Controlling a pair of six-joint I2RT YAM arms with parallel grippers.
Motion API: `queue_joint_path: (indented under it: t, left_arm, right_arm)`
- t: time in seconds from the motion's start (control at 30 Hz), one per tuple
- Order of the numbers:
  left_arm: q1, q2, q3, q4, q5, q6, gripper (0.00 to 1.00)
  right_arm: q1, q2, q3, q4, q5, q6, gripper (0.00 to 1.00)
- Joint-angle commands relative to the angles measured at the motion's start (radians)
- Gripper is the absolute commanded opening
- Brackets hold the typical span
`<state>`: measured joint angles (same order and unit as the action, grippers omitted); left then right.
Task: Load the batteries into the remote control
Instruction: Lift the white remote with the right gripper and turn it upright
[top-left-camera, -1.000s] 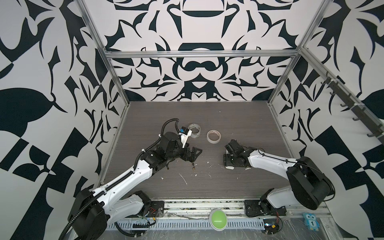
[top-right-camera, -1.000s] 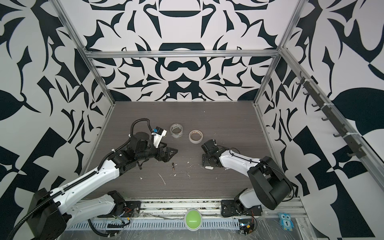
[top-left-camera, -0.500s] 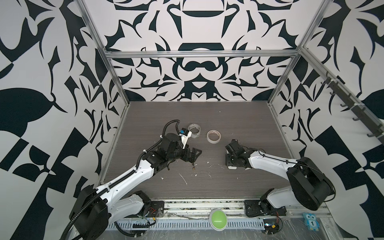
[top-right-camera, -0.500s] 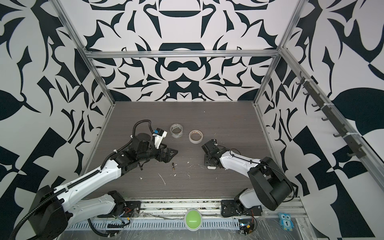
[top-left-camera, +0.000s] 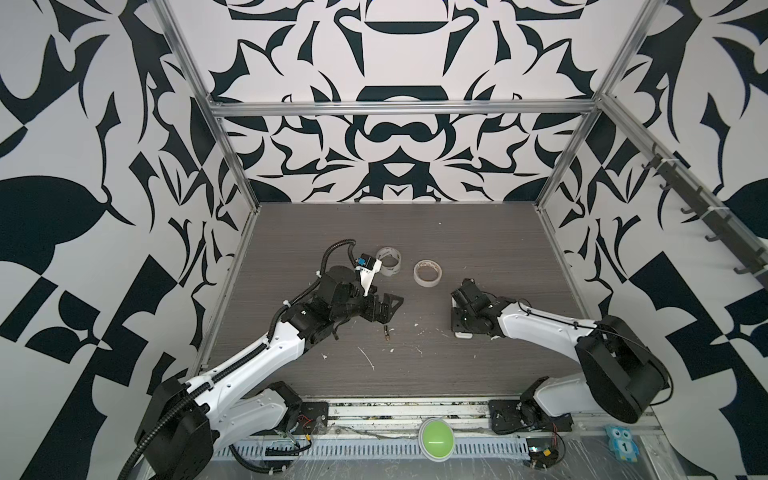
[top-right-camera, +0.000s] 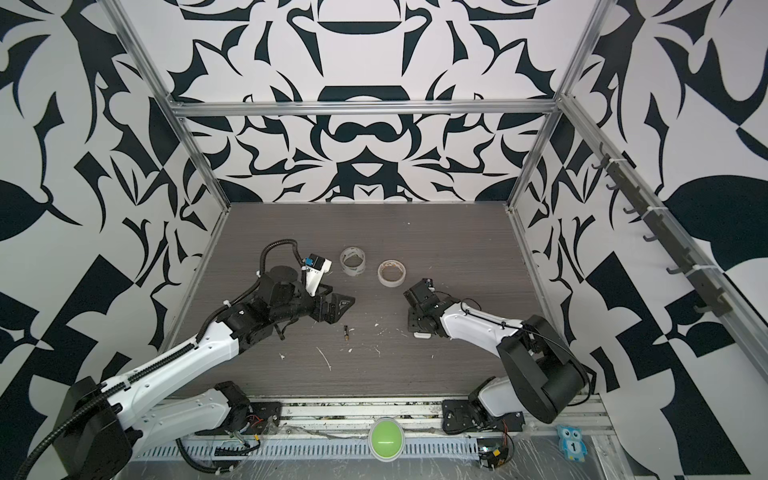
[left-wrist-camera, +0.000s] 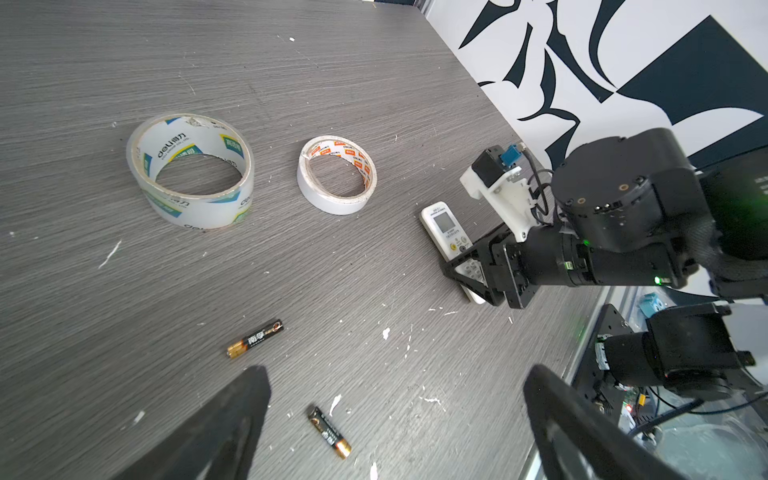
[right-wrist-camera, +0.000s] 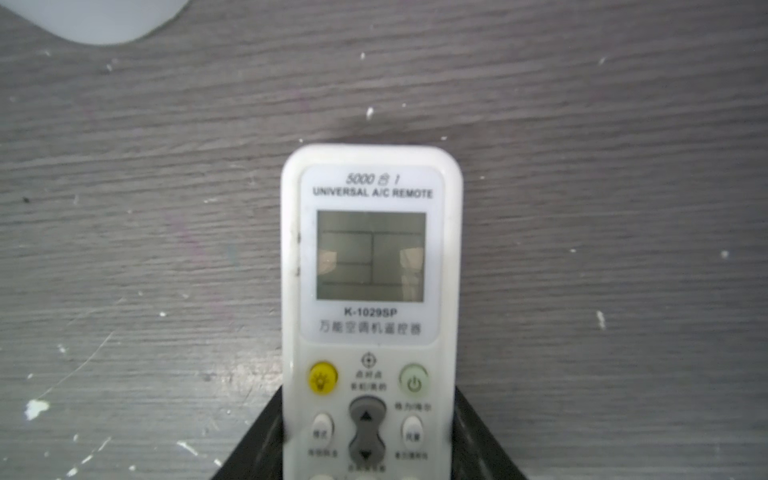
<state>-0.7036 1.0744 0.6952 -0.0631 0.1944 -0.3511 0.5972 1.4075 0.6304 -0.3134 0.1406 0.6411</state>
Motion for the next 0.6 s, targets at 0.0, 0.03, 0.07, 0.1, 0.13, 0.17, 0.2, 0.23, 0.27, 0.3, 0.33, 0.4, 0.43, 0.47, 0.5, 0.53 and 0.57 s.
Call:
queue_joint_path:
  t: [0.0,0.03,0.07,0.1,0.13,0.17,0.2,0.23,0.27,0.3,0.33,0.4,0.43,0.47,0.5,0.53,0.57]
  left_arm:
    - [-0.004,-0.004,0.003,0.022,-0.006,-0.013,0.99]
    - [-0.004,-0.007,0.003,0.025,-0.006,-0.015,0.99]
    - [-0.004,-0.009,0.003,0.026,-0.004,-0.015,0.99]
    - [-0.003,-0.010,0.005,0.027,-0.001,-0.017,0.99]
    - [-0.004,-0.014,0.006,0.029,-0.001,-0.017,0.99]
    - [-0.004,-0.015,0.007,0.029,-0.001,-0.017,0.99]
    - [-0.004,-0.018,0.007,0.029,0.000,-0.018,0.99]
    - [-0.004,-0.020,0.007,0.030,-0.001,-0.020,0.99]
    - [-0.004,-0.021,0.007,0.031,-0.001,-0.021,0.99]
    - [-0.004,-0.022,0.007,0.031,-0.003,-0.024,0.99]
    - [-0.004,-0.023,0.007,0.031,-0.004,-0.026,0.99]
    - [-0.003,-0.024,0.007,0.032,-0.009,-0.031,0.99]
    - [-0.004,-0.024,0.009,0.031,-0.009,-0.034,0.99]
    - [-0.004,-0.024,0.013,0.029,-0.009,-0.037,0.99]
    - [-0.004,-0.026,0.016,0.028,-0.007,-0.038,0.99]
    - [-0.004,-0.030,0.018,0.027,-0.007,-0.041,0.99]
    - [-0.004,-0.035,0.017,0.030,-0.007,-0.046,0.99]
  right_arm:
    - [0.005,-0.039,-0.013,-0.005,-0.013,0.004,0.39]
    - [0.005,-0.045,-0.018,0.003,-0.017,0.002,0.35]
    - [0.006,-0.050,-0.025,0.013,-0.023,0.002,0.31]
    - [0.004,-0.054,-0.032,0.023,-0.029,0.003,0.28]
    - [0.005,-0.056,-0.036,0.029,-0.034,0.003,0.25]
    - [0.004,-0.057,-0.039,0.032,-0.037,0.002,0.23]
    - [0.004,-0.059,-0.041,0.032,-0.038,0.000,0.19]
    - [0.004,-0.063,-0.044,0.035,-0.039,-0.003,0.16]
    - [0.004,-0.070,-0.048,0.042,-0.039,-0.007,0.09]
    - [0.005,-0.078,-0.052,0.050,-0.042,-0.014,0.01]
    - [0.005,-0.086,-0.056,0.059,-0.046,-0.025,0.00]
    - [0.004,-0.102,-0.057,0.063,-0.048,-0.042,0.00]
    - [0.004,-0.112,-0.057,0.063,-0.049,-0.051,0.00]
    - [0.005,-0.128,-0.057,0.065,-0.053,-0.060,0.00]
    - [0.004,-0.142,-0.060,0.067,-0.052,-0.063,0.00]
    - [0.004,-0.161,-0.063,0.068,-0.052,-0.071,0.00]
    - [0.004,-0.181,-0.065,0.070,-0.053,-0.080,0.00]
